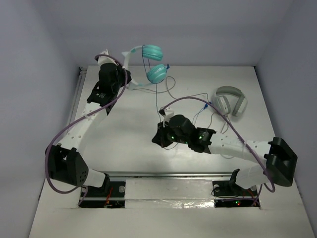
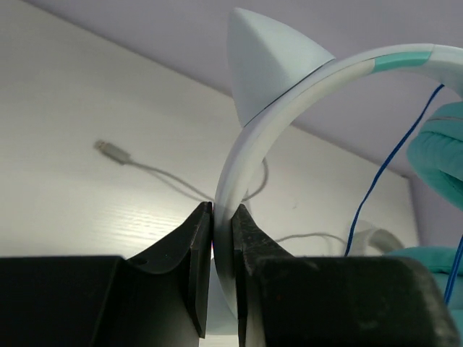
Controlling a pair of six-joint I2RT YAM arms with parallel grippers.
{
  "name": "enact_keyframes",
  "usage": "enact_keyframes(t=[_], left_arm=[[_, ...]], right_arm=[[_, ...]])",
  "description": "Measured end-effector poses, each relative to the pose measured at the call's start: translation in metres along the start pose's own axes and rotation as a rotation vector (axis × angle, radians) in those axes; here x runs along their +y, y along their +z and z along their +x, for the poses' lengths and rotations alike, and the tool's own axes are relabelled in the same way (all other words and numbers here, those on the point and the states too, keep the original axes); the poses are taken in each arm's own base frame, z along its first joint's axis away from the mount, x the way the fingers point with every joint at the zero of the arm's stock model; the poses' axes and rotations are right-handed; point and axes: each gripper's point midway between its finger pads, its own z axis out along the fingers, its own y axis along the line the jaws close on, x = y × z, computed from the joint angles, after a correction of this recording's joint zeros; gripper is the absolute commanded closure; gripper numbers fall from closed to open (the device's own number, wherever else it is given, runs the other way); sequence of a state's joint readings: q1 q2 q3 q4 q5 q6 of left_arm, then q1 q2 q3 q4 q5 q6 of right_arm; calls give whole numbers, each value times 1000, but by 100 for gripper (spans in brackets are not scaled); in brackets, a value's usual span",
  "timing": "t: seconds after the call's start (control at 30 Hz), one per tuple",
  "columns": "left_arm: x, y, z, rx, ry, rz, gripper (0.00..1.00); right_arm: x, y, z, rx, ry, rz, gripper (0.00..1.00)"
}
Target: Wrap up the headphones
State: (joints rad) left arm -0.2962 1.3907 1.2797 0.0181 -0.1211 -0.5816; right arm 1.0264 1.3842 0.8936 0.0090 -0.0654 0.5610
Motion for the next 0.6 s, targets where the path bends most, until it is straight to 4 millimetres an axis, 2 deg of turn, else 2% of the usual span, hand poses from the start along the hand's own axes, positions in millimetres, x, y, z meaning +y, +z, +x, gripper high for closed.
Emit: enact_keyframes(t=[0.2,0.33,0.43,0.6], left_arm=[[43,9,57,78,91,-145,100],[65,2,101,159,157,-206,100],[66,-3,129,217,210,-205,100],[50,-14,163,307,306,-152,100]], right_arm=[[38,-30,-21,29,-112,21,100],[45,-45,-39,41,-170,44,100],[41,-50,-48,58,-220,94,100],[34,-52,-70,57,-306,188,100]])
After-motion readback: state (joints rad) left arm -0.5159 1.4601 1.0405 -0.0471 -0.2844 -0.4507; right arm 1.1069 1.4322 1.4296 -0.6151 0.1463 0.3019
